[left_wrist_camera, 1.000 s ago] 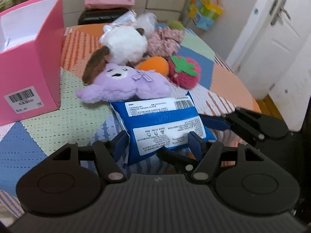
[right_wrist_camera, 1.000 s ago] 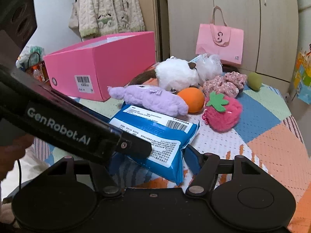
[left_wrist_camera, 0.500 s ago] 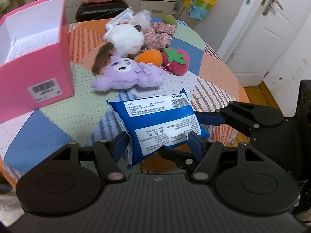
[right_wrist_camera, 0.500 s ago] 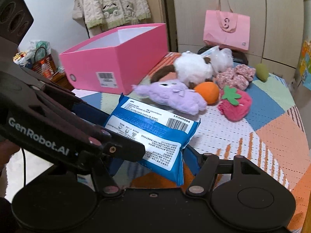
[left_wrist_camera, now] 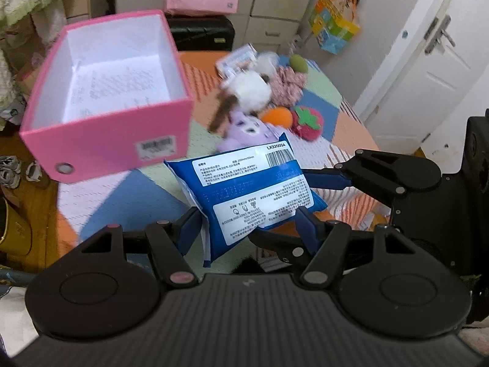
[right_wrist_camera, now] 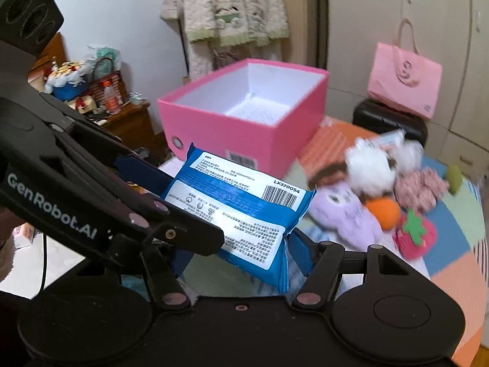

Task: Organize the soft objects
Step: 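Carry the wipe pack into the pink box and open the left gripper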

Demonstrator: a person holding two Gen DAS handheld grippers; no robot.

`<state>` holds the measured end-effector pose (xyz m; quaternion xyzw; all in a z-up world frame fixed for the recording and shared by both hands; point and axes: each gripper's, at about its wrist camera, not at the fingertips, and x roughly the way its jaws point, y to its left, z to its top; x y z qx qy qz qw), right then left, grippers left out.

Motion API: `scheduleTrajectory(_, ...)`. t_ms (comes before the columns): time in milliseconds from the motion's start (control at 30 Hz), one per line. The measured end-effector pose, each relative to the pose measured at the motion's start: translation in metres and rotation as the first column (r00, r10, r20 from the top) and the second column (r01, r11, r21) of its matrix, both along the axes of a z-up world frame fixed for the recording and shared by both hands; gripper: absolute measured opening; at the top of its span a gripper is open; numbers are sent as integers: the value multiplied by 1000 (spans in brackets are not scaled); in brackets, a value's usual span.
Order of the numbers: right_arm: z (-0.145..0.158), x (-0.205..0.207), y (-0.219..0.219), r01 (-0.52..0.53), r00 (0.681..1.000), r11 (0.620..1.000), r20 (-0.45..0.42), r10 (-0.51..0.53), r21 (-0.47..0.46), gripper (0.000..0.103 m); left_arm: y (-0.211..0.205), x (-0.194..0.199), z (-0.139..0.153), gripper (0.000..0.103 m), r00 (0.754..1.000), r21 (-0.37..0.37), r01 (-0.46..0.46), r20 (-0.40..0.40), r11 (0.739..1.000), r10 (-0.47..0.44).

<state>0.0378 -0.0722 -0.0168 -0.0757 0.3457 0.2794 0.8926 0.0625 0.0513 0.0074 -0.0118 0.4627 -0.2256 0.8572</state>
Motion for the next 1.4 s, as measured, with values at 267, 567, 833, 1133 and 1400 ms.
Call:
scheduleTrajectory(267, 31, 30, 19, -23, 996, 1000, 89, 22, 12, 73, 28, 18, 27, 65, 992, -53, -51, 112, 997, 56)
scheduleTrajectory(567, 45, 84, 34, -11, 985, 1000, 173, 6, 28, 75, 48, 75, 34, 70, 976, -107, -79, 192, 991, 99)
scheduleTrajectory(833, 31, 143, 54, -40, 990, 998, 135, 34, 38, 75, 66, 131, 14, 70, 972, -103, -175, 141, 979, 189)
scheduleTrajectory(1133, 7, 195, 80, -64, 997, 998, 34, 63, 10, 75, 85, 178, -15, 70, 963, -82, -256, 61, 963, 261)
scheduleTrajectory(1400, -2, 241, 100, -77, 997, 996, -10, 77, -47, 75, 93, 226, -29, 70, 954, -60, -297, 32, 953, 299)
